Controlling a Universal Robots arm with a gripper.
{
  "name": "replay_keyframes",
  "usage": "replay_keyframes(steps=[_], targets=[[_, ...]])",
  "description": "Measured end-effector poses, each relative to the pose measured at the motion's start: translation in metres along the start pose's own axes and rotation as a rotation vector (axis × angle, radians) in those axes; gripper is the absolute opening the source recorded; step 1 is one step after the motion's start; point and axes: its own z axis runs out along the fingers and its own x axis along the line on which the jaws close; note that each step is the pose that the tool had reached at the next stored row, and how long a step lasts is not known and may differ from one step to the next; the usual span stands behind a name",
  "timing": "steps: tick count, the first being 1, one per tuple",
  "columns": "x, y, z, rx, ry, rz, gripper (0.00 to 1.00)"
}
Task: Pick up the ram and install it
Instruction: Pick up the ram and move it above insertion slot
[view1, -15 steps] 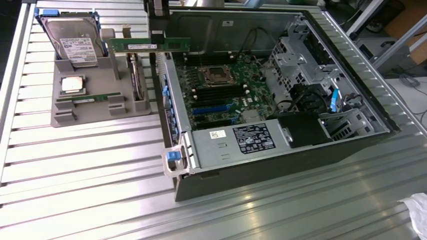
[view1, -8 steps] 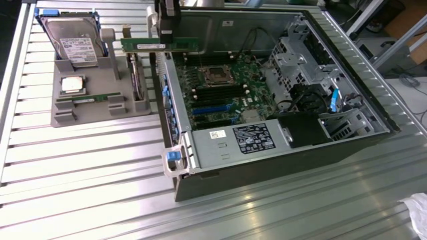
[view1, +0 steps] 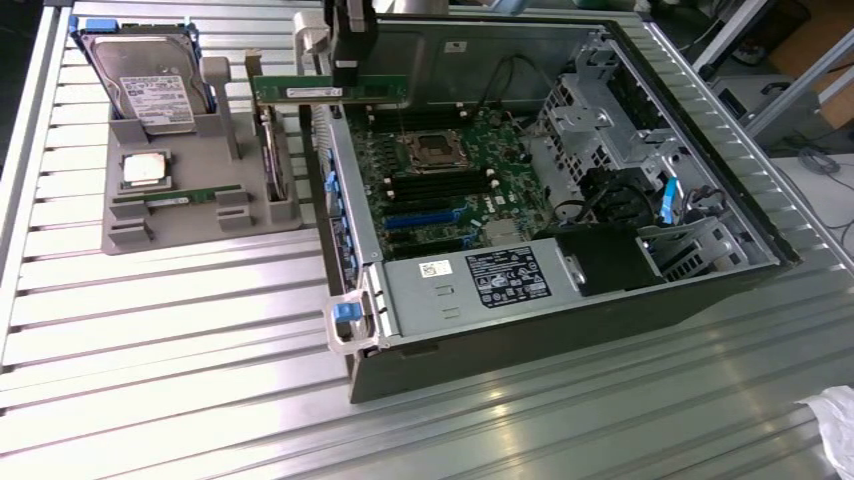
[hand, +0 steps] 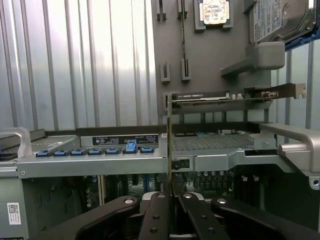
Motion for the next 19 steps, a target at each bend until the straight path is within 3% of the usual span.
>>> replay_keyframes(steps=[19], targets=[[-0.001,-0.0212,0.0007,0.0000,0.0000,0.000,0.12]])
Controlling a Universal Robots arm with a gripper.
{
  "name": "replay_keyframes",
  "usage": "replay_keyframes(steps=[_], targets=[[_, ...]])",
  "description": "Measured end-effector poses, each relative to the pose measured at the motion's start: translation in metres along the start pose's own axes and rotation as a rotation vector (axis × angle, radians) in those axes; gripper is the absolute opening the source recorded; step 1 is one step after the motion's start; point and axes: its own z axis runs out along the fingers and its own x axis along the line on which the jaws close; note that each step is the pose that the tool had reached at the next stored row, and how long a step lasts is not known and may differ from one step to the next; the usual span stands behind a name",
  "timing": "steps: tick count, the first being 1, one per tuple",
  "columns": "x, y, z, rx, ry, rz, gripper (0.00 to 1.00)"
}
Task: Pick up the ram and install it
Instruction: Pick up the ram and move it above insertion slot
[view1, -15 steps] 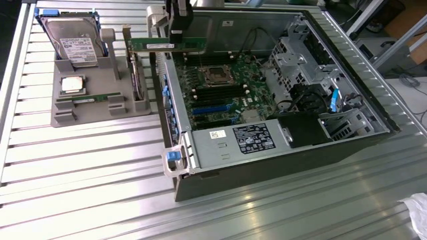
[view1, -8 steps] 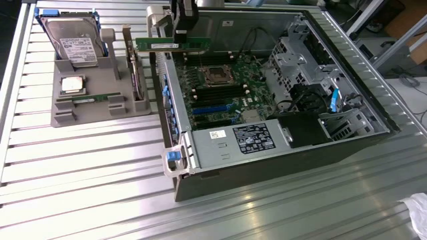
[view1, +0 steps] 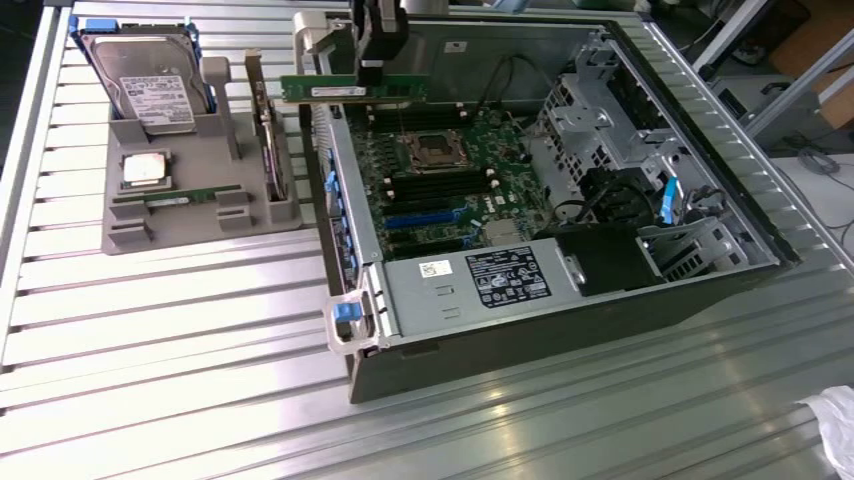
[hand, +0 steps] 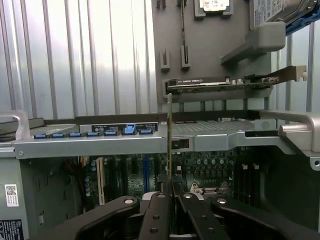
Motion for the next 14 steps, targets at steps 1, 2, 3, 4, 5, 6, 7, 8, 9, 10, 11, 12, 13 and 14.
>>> replay_keyframes(steps=[1,2,3,4,5,6,7,8,9,10,11,12,13,14], targets=[[0.000,-0.0011,0.0000,0.0000,0.0000,0.000,0.12],[0.000,-0.0021,0.0000,0.0000,0.0000,0.000,0.12],[0.000,-0.0034,0.0001,0.0000,-0.0001,0.000,0.12],[0.000,-0.0046,0.0002,0.0000,0.0000,0.000,0.12],[0.000,-0.0058,0.0002,0.0000,0.0000,0.000,0.12],[0.000,-0.0073,0.0002,-0.0001,0.0000,0.000,0.12],[0.000,-0.0089,0.0003,0.0000,0.0001,0.000,0.12],[0.000,-0.0100,0.0003,0.0000,-0.0001,0.000,0.12],[0.000,-0.0109,0.0003,-0.0001,0.0000,0.000,0.12],[0.000,-0.0118,0.0004,0.0000,0.0000,0.000,0.12],[0.000,-0.0127,0.0004,0.0000,0.0000,0.000,0.12],[-0.001,-0.0140,0.0004,0.0000,0.0000,0.000,0.12],[-0.001,-0.0152,0.0005,0.0000,0.0000,0.000,0.12],[-0.001,-0.0161,0.0005,0.0000,0.0000,0.000,0.12]])
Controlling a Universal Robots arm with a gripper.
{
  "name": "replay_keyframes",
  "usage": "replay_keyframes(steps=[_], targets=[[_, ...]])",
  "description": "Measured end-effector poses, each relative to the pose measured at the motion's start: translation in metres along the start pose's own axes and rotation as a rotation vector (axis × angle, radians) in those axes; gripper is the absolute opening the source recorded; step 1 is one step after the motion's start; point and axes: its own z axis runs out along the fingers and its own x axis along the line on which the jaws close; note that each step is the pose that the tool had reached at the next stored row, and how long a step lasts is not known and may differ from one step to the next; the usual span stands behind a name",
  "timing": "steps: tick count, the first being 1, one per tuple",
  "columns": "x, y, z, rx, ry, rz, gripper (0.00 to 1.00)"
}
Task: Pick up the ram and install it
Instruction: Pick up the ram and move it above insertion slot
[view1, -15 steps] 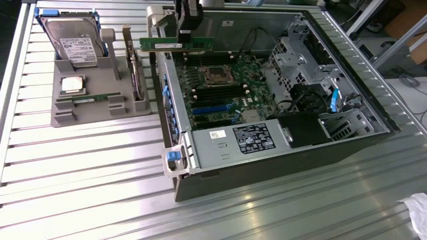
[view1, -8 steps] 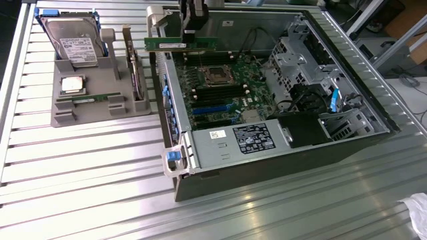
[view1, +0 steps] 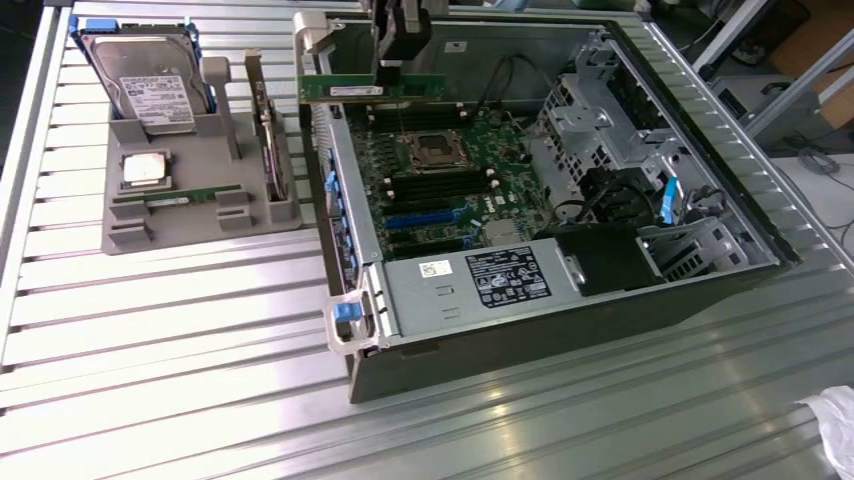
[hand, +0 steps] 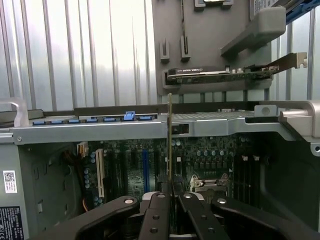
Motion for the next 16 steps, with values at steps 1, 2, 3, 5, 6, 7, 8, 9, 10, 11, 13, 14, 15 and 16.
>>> replay_keyframes(steps=[1,2,3,5,6,7,8,9,10,11,13,14,15,16], targets=[[0.000,-0.0008,0.0000,0.0000,0.0000,0.000,0.12],[0.000,-0.0020,0.0001,0.0000,0.0000,0.000,0.12],[0.000,-0.0033,0.0001,0.0000,0.0000,0.000,0.12],[0.000,-0.0050,0.0001,-0.0001,0.0001,0.000,0.12],[0.000,-0.0059,0.0002,0.0000,0.0000,0.000,0.12],[0.000,-0.0068,0.0002,0.0000,0.0000,0.000,0.12],[0.000,-0.0084,0.0003,0.0000,0.0000,0.000,0.12],[0.000,-0.0094,0.0003,0.0000,0.0000,0.000,0.12],[0.000,-0.0102,0.0003,0.0000,0.0000,0.000,0.12],[0.000,-0.0111,0.0003,0.0000,0.0000,0.000,0.12],[-0.001,-0.0131,0.0004,0.0000,0.0000,0.000,0.12],[-0.001,-0.0140,0.0005,0.0000,0.0000,0.000,0.12],[-0.001,-0.0160,0.0005,0.0000,0.0000,0.000,0.12],[-0.001,-0.0177,0.0005,0.0000,0.0000,0.000,0.12]])
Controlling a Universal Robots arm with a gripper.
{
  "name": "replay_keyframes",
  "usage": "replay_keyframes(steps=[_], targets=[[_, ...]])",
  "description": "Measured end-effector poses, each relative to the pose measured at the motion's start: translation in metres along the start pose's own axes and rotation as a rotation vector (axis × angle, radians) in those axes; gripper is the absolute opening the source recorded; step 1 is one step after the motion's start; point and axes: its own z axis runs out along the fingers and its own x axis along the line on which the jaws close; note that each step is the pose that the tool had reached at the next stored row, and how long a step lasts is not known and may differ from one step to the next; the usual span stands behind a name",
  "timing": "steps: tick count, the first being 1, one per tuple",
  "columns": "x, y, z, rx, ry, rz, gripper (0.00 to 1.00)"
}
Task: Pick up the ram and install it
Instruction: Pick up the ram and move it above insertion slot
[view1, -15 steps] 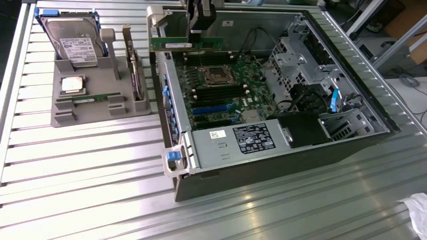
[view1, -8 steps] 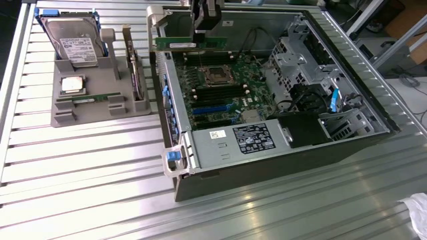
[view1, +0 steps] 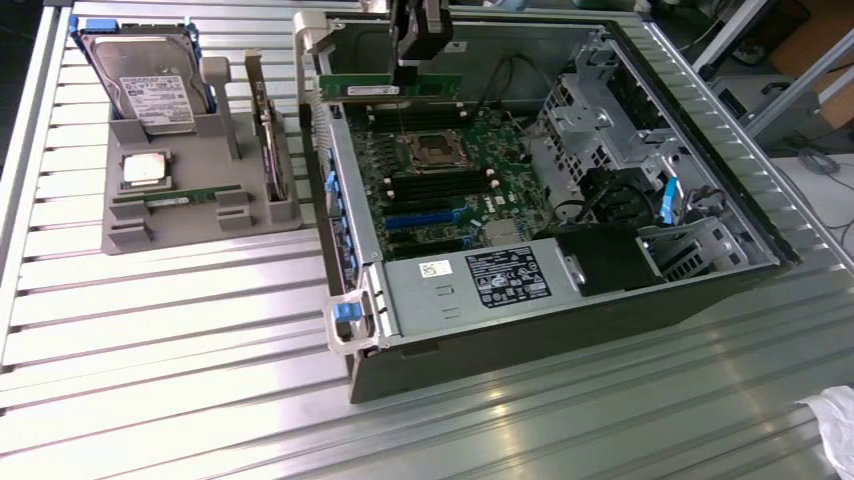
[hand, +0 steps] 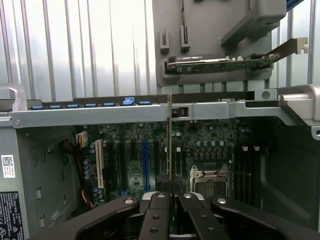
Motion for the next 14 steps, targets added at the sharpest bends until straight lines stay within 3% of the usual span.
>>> replay_keyframes(steps=[14], targets=[[-0.001,-0.0194,0.0006,0.0000,0.0000,0.000,0.12]])
